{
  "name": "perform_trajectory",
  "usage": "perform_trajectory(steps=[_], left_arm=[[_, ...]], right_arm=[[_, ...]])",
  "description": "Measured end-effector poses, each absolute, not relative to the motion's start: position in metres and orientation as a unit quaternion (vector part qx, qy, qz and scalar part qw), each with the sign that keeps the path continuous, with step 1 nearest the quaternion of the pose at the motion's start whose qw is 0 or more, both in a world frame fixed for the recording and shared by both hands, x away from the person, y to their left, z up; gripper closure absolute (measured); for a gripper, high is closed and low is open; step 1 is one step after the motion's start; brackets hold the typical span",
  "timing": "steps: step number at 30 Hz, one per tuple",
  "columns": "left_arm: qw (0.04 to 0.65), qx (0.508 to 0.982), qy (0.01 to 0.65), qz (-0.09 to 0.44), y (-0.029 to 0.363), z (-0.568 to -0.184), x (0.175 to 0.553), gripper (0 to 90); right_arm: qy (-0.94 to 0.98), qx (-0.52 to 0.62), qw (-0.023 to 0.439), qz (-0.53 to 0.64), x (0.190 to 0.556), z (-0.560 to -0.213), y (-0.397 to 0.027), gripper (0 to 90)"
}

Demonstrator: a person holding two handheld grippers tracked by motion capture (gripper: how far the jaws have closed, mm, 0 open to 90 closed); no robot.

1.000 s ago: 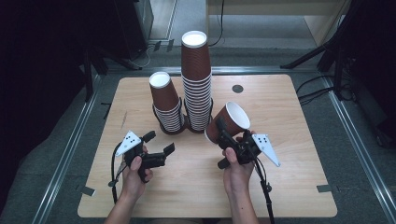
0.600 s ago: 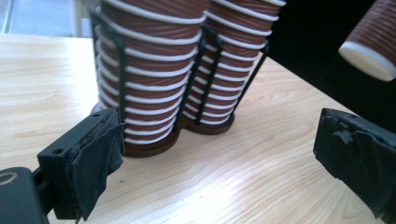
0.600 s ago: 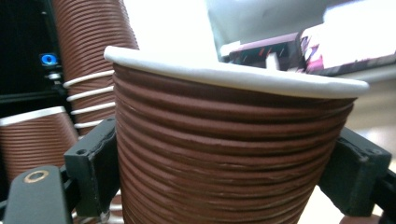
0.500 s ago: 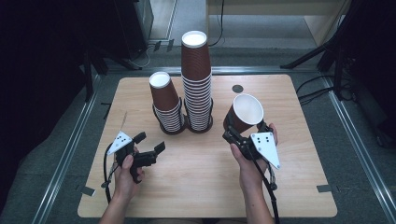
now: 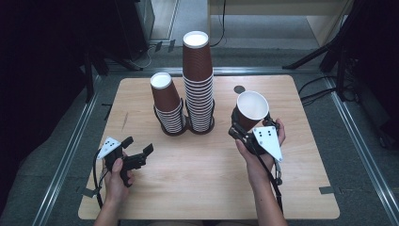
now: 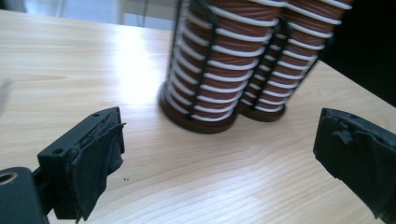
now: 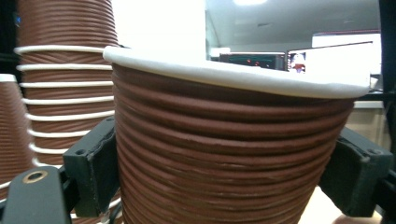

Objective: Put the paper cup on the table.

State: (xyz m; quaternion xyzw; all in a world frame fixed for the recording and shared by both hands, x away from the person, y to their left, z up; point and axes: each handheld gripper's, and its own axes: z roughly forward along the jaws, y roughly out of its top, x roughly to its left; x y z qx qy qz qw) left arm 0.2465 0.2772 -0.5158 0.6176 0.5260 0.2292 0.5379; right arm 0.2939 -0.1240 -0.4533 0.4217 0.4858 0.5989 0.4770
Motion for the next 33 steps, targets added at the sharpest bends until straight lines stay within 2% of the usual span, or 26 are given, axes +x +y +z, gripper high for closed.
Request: perform_trajectory(steps=[9, 24, 33], left_arm=[[0.507, 0.605, 0.547, 0.280, 0.300, -0.529, 0.237, 1.7], [0.462, 0.608, 0.573, 0.296, 0.329, -0.543, 0.222, 1.7], [0.468, 0.603, 0.576, 0.292, 0.330, -0.548, 0.223, 1.7]], right_arm=[[0.494, 0.437, 0.465, 0.591, 0.314, -0.455, -0.133, 11.7], [0.510, 0.459, 0.474, 0.552, 0.356, -0.482, -0.155, 11.9], [0.527, 0.471, 0.472, 0.527, 0.383, -0.499, -0.172, 12.5]])
